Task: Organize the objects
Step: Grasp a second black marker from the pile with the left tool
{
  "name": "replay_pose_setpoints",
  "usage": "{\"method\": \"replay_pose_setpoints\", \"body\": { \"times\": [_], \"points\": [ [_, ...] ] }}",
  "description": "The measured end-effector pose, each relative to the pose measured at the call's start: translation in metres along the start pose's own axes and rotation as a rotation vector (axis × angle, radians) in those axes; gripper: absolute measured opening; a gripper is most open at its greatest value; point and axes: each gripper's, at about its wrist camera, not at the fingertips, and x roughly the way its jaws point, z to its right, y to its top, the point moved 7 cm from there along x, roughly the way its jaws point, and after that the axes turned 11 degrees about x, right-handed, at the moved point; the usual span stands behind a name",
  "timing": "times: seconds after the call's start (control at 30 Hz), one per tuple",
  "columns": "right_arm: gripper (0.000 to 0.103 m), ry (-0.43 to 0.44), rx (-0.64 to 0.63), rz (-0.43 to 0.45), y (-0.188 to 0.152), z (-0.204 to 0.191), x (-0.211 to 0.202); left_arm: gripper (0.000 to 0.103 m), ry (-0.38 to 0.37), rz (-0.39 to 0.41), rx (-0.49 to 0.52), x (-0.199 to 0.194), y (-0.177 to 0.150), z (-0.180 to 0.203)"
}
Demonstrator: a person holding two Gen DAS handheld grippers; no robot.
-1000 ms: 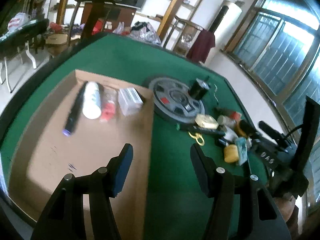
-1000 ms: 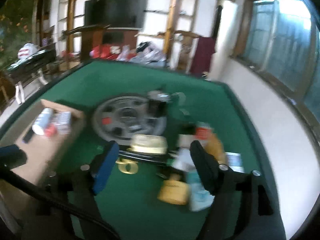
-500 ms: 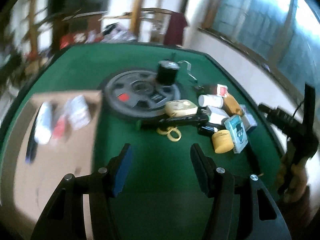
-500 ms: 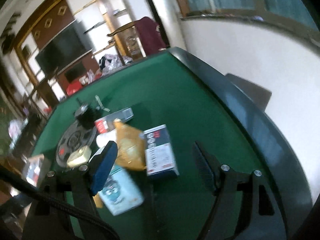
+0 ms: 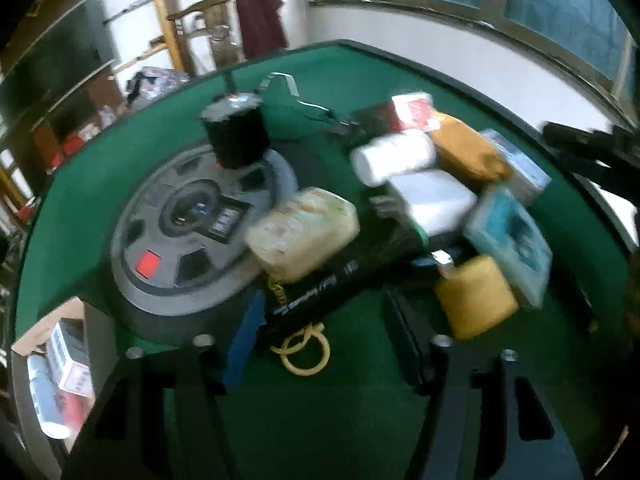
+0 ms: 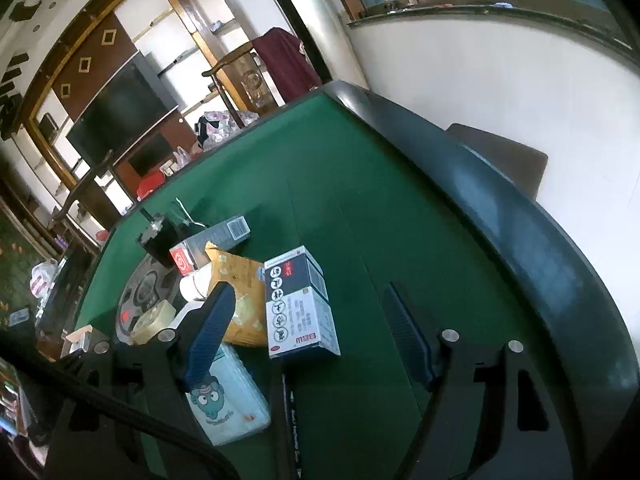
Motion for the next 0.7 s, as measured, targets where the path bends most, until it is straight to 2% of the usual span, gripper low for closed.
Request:
{"method": "replay_pose_setpoints", "body": {
  "times": [0.03, 0.07, 0.17, 0.27, 0.37, 0.47, 0.53, 0.7],
  "points": [
    [0.076, 0.001, 0.004, -0.008, -0.001, 0.001, 0.002, 0.016, -0.051, -0.022, -0.002, -0.001, -0.006, 0.006],
    [0.076, 0.004, 0.010, -0.018, -0.002, 0.003, 0.003, 0.012, -0.096, -0.030, -0.005, -0.004, -0.013, 0.015],
    [0.076, 0.011, 0.027, -0.039, -0.004, 0.007, 0.005, 0.012, -0.117, -0.044, 0.036, -0.016, -0.028, 0.031],
    [0.076, 0.015, 0.038, -0.046, -0.003, 0.008, 0.007, 0.012, -0.143, -0.024, 0.046, -0.031, -0.035, 0.039],
    [0.076, 0.018, 0.043, -0.051, -0.003, 0.009, 0.007, 0.012, -0.127, -0.008, 0.042, -0.031, -0.031, 0.037],
    [0.076, 0.014, 0.045, -0.049, -0.003, 0.011, 0.006, 0.012, -0.102, -0.044, 0.047, -0.016, -0.031, 0.042],
    [0.076, 0.012, 0.051, -0.046, -0.002, 0.013, 0.006, 0.013, -0.070, -0.021, 0.057, -0.015, -0.026, 0.046],
    [0.076, 0.010, 0.053, -0.059, -0.005, 0.014, 0.008, 0.013, -0.021, 0.011, -0.015, -0.016, -0.025, 0.048]
  ]
}}
